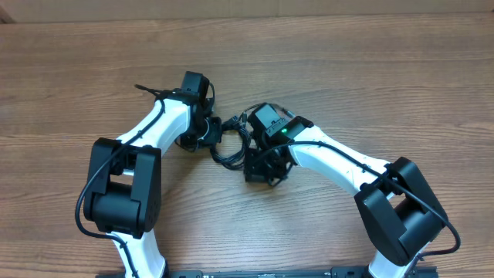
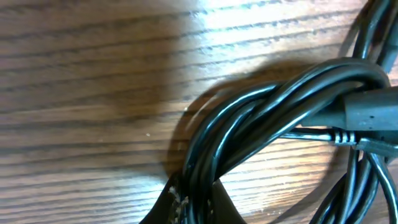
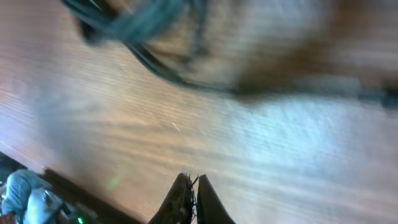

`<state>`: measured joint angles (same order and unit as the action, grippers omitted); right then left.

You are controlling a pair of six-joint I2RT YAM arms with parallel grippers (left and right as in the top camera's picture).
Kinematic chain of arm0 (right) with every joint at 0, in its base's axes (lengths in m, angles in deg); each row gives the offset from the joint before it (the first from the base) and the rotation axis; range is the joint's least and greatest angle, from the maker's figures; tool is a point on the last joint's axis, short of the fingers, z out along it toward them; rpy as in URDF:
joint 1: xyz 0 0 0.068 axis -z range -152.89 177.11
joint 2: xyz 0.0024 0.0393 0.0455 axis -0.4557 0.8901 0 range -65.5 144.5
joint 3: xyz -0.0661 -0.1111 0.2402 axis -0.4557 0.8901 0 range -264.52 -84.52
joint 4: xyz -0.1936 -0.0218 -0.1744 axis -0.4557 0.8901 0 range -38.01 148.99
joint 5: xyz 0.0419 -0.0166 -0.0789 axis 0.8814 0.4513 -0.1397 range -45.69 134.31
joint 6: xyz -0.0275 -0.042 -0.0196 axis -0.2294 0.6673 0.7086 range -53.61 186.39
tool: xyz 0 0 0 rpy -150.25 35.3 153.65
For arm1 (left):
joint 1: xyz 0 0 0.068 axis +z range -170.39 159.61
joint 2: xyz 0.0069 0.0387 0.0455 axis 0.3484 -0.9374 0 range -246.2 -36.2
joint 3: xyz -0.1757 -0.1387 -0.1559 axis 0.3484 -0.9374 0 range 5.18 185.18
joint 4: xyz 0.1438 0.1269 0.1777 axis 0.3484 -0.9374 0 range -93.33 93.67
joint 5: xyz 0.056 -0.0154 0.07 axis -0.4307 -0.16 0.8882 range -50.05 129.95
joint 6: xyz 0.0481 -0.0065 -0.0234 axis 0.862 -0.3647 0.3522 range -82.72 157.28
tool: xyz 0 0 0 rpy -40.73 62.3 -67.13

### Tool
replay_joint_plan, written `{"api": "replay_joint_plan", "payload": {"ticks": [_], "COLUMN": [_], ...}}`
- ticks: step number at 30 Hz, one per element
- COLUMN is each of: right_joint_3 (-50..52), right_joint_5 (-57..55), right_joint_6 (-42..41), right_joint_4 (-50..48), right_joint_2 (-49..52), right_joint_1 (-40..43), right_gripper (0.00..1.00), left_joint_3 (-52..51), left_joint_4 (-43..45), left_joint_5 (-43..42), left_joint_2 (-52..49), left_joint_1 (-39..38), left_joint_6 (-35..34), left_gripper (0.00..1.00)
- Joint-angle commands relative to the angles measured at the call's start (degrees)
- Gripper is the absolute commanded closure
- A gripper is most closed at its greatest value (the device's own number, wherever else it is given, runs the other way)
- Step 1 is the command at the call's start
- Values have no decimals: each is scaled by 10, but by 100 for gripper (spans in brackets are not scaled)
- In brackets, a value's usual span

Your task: Untangle cables

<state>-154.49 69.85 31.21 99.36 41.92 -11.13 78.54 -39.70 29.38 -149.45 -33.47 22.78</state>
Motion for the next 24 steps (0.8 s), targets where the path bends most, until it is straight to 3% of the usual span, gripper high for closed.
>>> {"api": "replay_joint_plan", "payload": {"ticks": [1,5,6,9,10,17,24], "right_joint_3": [2,2,2,2,2,2,3], "right_joint_5": [11,3,-9,-51,-68,-139,-218], "right_joint_6": [5,6,6,12,12,12,9], "right_joint_4": [23,65,68,47,27,-135,-161], "right_joint_2": [-20,-20,-20,-20,-20,-19,-15], "right_joint_1": [3,3,3,5,8,28,23], "right_gripper": [96,96,91,60,56,57,57], "left_joint_3": [-6,-6,-6,-6,-6,-6,-6], "left_joint_4": [4,4,4,4,5,6,6], "left_joint_5": [22,22,22,22,22,22,22], "left_joint_2": [4,4,4,4,4,4,4], "left_joint_1": [3,3,3,3,3,3,3], "left_joint_6": [3,3,3,2,2,2,2], "left_gripper": [95,95,95,94,94,91,91]}}
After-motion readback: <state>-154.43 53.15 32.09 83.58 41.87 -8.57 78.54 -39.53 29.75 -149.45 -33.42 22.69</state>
